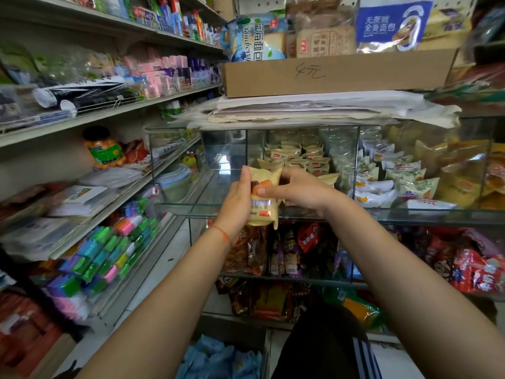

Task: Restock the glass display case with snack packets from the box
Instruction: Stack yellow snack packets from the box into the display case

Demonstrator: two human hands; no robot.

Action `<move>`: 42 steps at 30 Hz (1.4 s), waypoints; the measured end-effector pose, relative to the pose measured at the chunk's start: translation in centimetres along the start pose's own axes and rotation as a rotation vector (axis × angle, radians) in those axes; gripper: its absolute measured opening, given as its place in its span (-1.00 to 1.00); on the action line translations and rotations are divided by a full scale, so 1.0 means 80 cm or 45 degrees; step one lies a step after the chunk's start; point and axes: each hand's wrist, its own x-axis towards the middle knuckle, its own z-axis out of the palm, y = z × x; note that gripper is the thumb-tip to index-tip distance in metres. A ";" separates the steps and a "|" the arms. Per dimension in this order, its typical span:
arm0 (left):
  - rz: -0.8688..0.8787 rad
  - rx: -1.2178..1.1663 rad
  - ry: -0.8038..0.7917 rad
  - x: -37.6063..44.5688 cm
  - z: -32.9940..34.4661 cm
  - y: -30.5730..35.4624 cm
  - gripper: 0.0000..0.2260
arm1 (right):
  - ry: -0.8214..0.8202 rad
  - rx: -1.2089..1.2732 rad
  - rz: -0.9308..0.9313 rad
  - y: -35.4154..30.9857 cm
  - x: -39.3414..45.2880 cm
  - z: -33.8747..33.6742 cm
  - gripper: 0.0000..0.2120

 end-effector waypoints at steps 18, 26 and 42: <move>0.785 1.658 -0.306 0.048 0.070 -0.013 -0.64 | 0.391 -0.282 0.331 0.027 0.009 -0.092 -0.14; 0.364 1.269 -0.289 0.083 0.074 0.005 -0.76 | 0.550 -0.511 0.097 0.026 0.003 -0.096 -0.40; 0.087 0.310 -0.174 0.093 0.067 0.011 -0.66 | 0.309 -0.958 -0.115 0.042 0.027 -0.048 -0.62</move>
